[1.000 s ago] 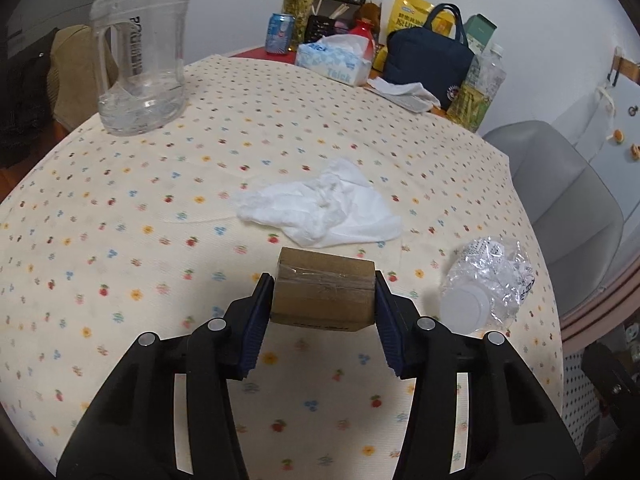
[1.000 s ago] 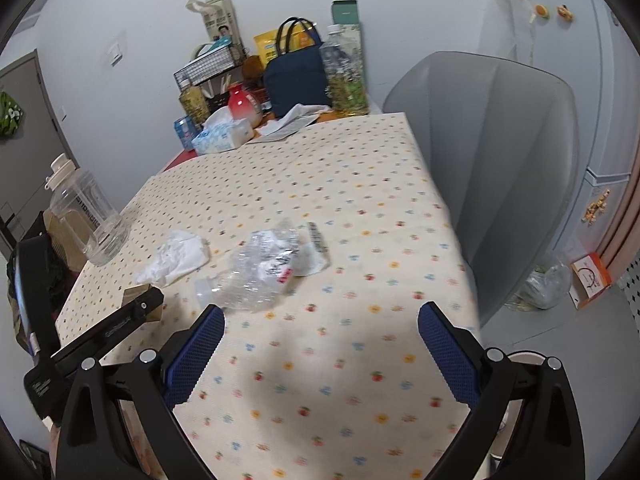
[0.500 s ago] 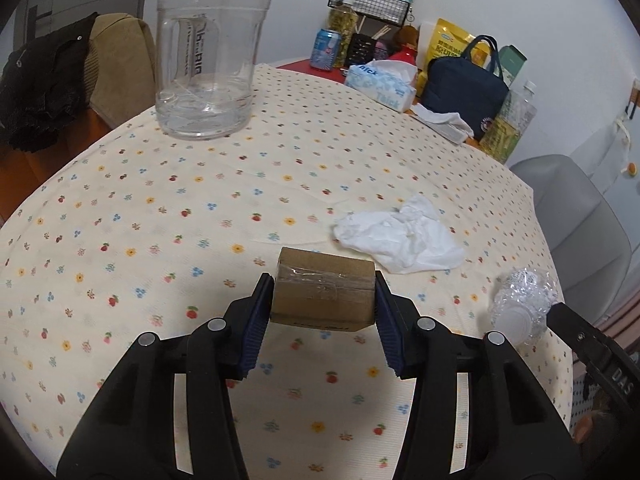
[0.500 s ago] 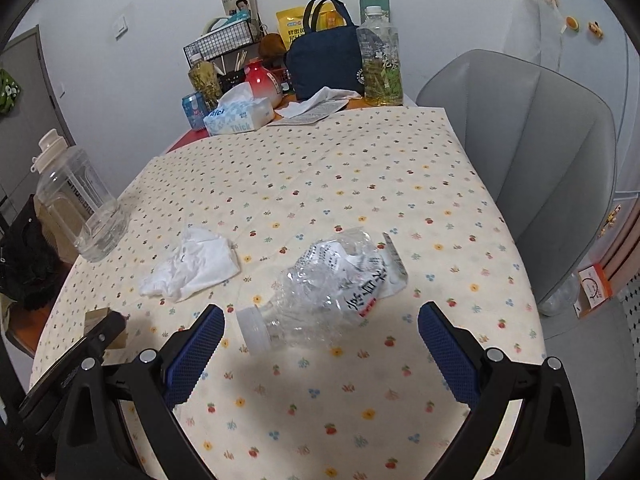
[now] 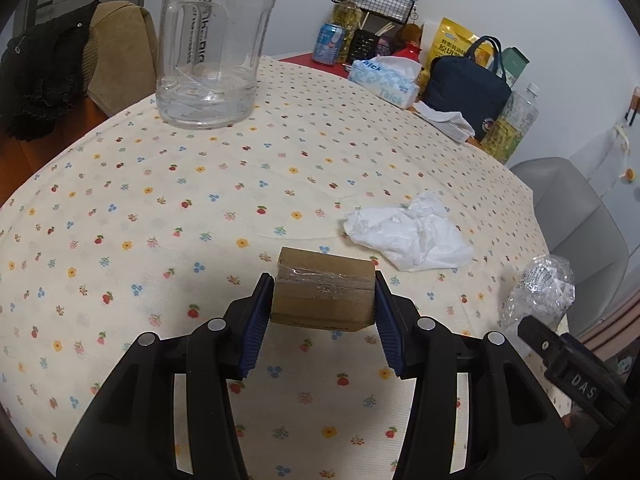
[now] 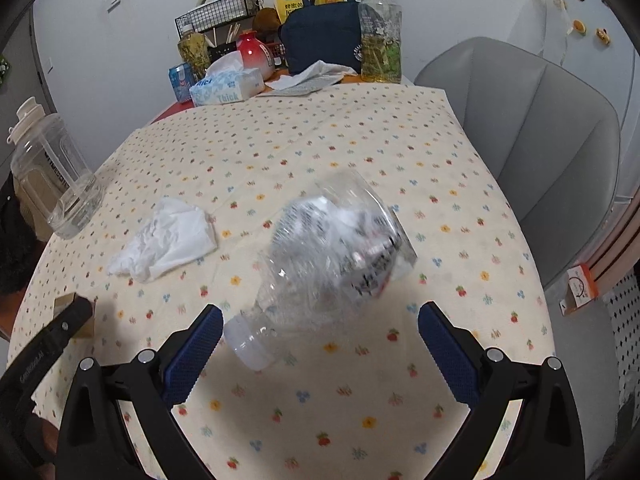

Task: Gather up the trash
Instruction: 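Grasp the clear plastic bottle by its cap with the right tool while the left tool holds the box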

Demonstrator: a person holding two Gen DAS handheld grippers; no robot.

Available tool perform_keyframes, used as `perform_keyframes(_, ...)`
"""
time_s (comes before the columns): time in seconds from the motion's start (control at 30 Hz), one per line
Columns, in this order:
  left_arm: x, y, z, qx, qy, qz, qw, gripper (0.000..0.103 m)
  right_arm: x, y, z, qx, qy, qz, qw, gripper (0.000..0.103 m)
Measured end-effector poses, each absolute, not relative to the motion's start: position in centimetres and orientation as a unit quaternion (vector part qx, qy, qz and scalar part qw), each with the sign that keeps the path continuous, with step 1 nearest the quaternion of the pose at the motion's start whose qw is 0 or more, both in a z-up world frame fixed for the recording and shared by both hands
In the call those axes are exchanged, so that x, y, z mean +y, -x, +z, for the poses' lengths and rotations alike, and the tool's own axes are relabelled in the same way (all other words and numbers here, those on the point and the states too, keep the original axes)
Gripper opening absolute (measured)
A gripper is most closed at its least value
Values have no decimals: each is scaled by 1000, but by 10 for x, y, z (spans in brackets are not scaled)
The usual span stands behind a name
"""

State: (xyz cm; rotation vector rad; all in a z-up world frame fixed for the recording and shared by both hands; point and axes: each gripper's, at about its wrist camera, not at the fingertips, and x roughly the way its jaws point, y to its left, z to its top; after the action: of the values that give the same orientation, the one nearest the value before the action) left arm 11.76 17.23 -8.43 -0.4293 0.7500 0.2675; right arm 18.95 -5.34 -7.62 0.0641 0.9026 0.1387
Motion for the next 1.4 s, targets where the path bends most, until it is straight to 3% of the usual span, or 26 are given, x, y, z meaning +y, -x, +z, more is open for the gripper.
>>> perform_keyframes(0.2,161,-119,-84,364,202,118,901,49,-86,-177,-77,438,-60,49,896,94)
perform_keyframes(0.37,153,-120,-83,365,198,112,903,49,-108,-174,-77,438,-87,43,894,79)
perform_keyframes(0.6,146,-122,-82,367,192,109,904,49,-99,-179,-69,421,-86,77,900,75)
perform_keyframes(0.8,143,-123,-82,370,187,109,903,49,-89,-186,-75,438,-89,110,888,59)
perform_keyframes(0.9,138,-125,-82,371,184,105,904,49,-85,-183,-79,448,-90,131,880,33)
perform_keyframes(1.4,109,-118,-62,357,166,78,916,49,-89,-150,-43,413,-83,160,893,30)
